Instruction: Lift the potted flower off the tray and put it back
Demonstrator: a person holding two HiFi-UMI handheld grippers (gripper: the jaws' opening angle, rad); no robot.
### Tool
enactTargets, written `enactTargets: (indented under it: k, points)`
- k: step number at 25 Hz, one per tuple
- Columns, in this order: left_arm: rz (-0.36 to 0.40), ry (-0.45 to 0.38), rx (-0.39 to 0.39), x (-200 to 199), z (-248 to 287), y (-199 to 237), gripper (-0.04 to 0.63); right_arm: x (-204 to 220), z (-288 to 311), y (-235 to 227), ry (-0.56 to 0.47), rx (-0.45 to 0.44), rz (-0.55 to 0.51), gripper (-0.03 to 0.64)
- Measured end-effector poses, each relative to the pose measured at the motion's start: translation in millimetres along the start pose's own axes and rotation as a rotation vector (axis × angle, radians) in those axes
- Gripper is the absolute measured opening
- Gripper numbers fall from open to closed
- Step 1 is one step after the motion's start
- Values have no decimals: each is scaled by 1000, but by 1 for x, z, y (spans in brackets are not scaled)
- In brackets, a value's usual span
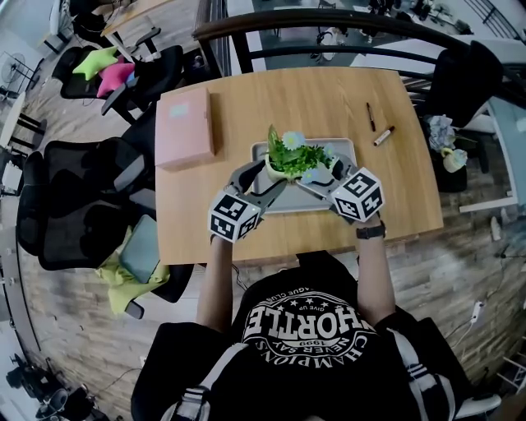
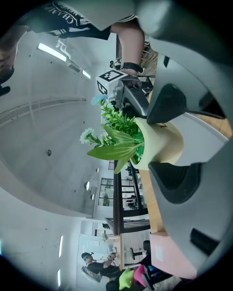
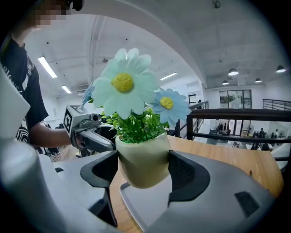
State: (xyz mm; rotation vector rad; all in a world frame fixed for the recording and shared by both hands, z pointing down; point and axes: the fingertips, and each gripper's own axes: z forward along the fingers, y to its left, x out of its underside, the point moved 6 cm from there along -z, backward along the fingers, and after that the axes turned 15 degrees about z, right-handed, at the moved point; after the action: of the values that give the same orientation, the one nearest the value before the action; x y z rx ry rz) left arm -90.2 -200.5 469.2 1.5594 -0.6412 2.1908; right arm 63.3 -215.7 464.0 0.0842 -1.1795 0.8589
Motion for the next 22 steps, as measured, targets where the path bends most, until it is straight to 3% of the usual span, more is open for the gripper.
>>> enactTargets:
  k: [22]
  points:
    - [54, -34, -20, -28, -43, -28, 290, -3, -30, 52, -65, 14, -57, 362]
